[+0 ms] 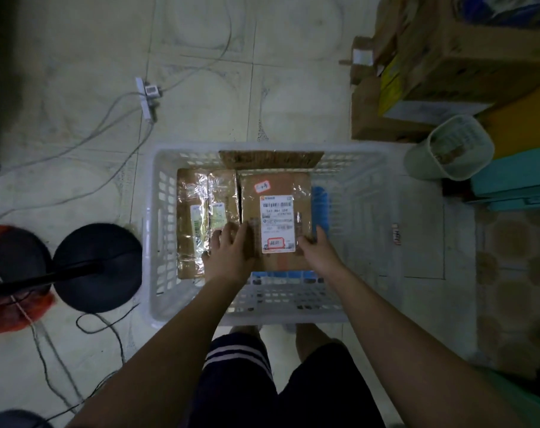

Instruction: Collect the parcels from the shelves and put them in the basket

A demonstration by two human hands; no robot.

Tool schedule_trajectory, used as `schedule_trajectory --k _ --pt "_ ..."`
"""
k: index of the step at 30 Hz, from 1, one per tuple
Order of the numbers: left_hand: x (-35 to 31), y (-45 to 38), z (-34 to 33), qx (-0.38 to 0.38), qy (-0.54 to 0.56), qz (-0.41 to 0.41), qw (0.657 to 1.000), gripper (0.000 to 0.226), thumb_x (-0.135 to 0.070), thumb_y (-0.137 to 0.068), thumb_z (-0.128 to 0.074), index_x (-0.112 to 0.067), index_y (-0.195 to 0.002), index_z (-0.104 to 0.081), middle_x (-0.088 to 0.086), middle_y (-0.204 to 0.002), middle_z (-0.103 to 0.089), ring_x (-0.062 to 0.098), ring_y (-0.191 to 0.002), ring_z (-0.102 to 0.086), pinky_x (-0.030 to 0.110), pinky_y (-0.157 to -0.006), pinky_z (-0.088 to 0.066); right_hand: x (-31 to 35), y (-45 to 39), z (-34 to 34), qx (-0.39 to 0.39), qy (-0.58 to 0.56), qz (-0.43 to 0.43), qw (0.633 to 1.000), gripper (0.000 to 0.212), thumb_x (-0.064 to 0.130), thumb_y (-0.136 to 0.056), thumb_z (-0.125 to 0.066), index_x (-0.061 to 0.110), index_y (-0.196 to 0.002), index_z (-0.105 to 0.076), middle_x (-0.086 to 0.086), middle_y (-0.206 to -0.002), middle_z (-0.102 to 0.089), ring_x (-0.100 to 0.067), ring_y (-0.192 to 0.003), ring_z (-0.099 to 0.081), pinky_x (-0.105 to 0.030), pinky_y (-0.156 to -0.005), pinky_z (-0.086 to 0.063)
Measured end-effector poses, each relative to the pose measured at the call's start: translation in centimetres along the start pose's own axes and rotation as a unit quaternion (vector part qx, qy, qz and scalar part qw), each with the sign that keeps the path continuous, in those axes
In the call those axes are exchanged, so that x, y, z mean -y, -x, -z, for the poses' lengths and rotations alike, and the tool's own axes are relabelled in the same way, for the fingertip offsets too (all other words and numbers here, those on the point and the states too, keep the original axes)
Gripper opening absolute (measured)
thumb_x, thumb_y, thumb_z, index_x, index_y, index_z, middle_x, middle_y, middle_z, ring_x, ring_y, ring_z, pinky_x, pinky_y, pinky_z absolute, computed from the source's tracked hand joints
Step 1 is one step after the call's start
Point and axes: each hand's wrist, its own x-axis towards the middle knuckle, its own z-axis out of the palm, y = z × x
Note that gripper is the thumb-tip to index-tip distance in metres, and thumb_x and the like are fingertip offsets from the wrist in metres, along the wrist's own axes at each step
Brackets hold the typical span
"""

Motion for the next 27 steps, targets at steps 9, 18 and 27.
schedule_trajectory --k 9,18,27 --pt "-8.5 6.2 5.0 0.084 -0.209 -0.196 0.954 0.046 -0.042 -0.098 -0.045 -0.022 -0.139 -0.049 0.007 -0.133 -0.057 0.030 -0.122 -0.053 0.041 -0.097 -0.045 0.7 12.9 5.5 -0.102 0.130 0.073 0.984 0.024 0.013 -0.098 -0.050 0.012 -0.077 -0.062 -0.017 -0.089 -0.064 -0.029 -0.087 -0.060 -0.037 -0.078 -0.045" --pt "-18.2 18.3 -1.0 0.156 -0.383 -0.410 0.813 0.054 -0.049 -0.102 -0.034 -0.017 -0.144 -0.044 0.012 -0.145 -0.048 0.033 -0.133 -0.045 0.045 -0.107 -0.038 -10.1 27.2 9.0 -0.255 0.059 -0.022 0.965 0.034 0.028 -0.100 -0.046 0.024 -0.066 -0.041 -0.005 -0.084 -0.054 -0.023 -0.079 -0.051 -0.030 -0.067 -0.036" --pt "-20.1 39.0 -13.9 0.176 -0.486 -0.559 0.648 0.066 -0.062 -0.099 -0.028 -0.026 -0.154 -0.033 0.006 -0.156 -0.038 0.029 -0.141 -0.035 0.044 -0.110 -0.028 -31.7 44.2 2.9 -0.377 -0.130 -0.151 0.905 0.053 0.054 -0.098 -0.042 0.024 -0.141 -0.051 -0.003 -0.147 -0.051 -0.023 -0.131 -0.049 -0.034 -0.108 -0.040"
